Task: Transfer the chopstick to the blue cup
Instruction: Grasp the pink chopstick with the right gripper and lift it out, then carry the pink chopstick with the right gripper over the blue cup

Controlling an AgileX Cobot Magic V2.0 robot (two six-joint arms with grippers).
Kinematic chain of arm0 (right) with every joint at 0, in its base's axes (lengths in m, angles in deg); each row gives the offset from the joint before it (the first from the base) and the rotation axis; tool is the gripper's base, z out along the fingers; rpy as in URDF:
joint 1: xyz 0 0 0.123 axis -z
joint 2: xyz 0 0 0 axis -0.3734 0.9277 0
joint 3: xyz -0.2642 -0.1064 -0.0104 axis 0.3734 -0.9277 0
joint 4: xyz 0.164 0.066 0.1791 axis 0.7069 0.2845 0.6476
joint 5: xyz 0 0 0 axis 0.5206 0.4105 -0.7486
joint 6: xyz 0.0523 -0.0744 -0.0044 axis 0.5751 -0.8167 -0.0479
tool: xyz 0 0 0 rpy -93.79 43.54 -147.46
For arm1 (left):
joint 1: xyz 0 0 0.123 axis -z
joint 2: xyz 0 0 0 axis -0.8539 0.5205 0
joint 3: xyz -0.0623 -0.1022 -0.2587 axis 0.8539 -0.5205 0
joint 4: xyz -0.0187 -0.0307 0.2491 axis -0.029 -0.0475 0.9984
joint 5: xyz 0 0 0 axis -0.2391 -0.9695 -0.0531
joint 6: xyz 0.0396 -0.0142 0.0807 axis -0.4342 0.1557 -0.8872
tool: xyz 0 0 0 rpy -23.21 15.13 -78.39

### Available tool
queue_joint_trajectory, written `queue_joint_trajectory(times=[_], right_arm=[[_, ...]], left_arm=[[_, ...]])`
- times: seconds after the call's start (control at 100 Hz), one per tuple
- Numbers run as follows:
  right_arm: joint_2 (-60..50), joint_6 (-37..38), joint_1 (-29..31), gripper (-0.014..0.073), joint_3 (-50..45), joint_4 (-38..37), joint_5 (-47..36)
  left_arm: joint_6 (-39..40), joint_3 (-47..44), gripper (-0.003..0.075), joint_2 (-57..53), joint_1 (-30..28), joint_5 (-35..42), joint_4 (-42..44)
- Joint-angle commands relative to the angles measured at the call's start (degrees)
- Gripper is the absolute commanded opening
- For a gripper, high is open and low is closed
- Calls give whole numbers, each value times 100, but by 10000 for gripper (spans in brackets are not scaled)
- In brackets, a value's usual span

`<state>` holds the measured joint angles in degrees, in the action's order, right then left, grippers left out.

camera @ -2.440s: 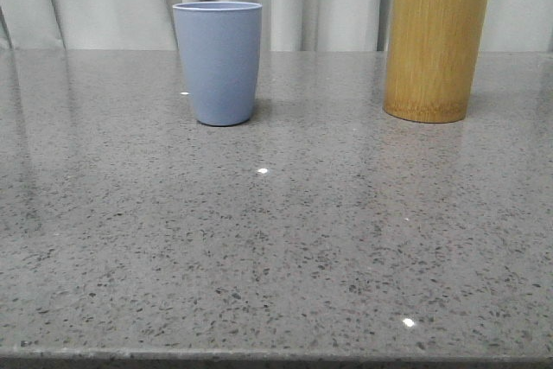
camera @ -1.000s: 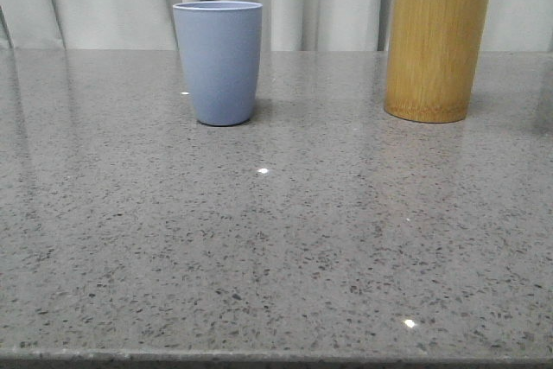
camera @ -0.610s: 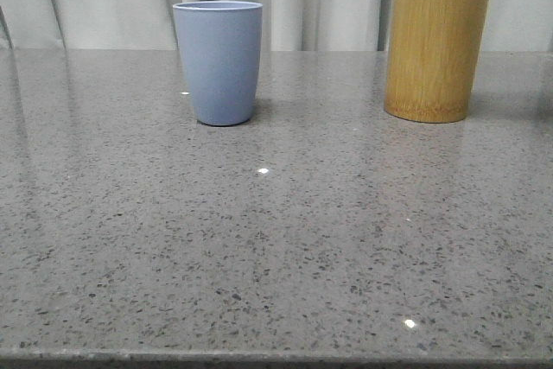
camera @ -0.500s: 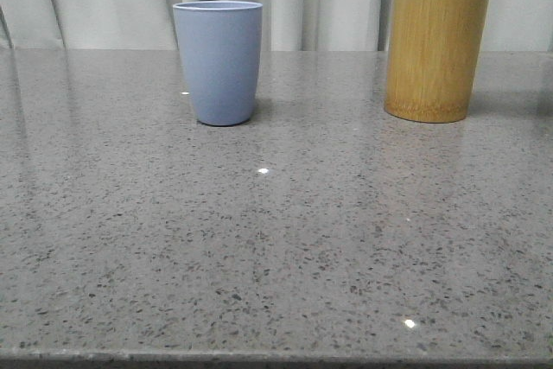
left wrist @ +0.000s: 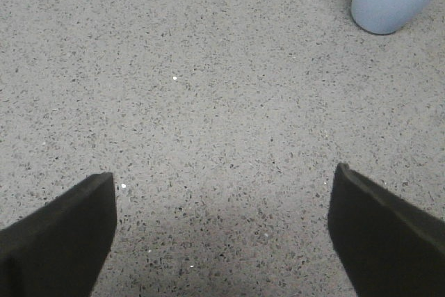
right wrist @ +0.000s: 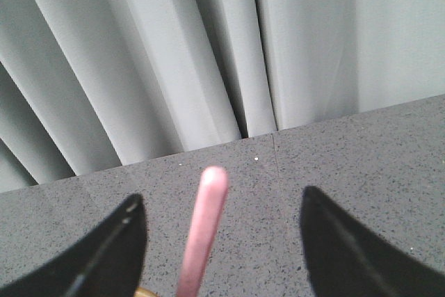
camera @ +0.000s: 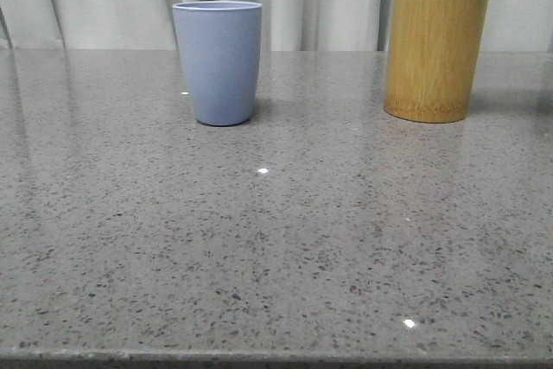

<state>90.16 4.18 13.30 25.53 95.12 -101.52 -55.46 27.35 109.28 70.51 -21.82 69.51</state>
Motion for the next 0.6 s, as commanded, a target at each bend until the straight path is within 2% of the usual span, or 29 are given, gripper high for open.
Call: queue_joint_trajectory(times=[0.0,0.35,0.49,0.59], right_arm=[[-150,13,6,346,212,-32,-483],[-155,13,6,36,212,-32,-546],[-175,13,6,-29,253,-32,-564],[-192,14,-1,-38,366,-32,-500]], left_arm=[[63,139,589,1,-22,393,-29],[63,139,589,1,-22,393,-29],[63,139,589,1,-22,393,-29],[63,139,589,1,-22,393,-29]])
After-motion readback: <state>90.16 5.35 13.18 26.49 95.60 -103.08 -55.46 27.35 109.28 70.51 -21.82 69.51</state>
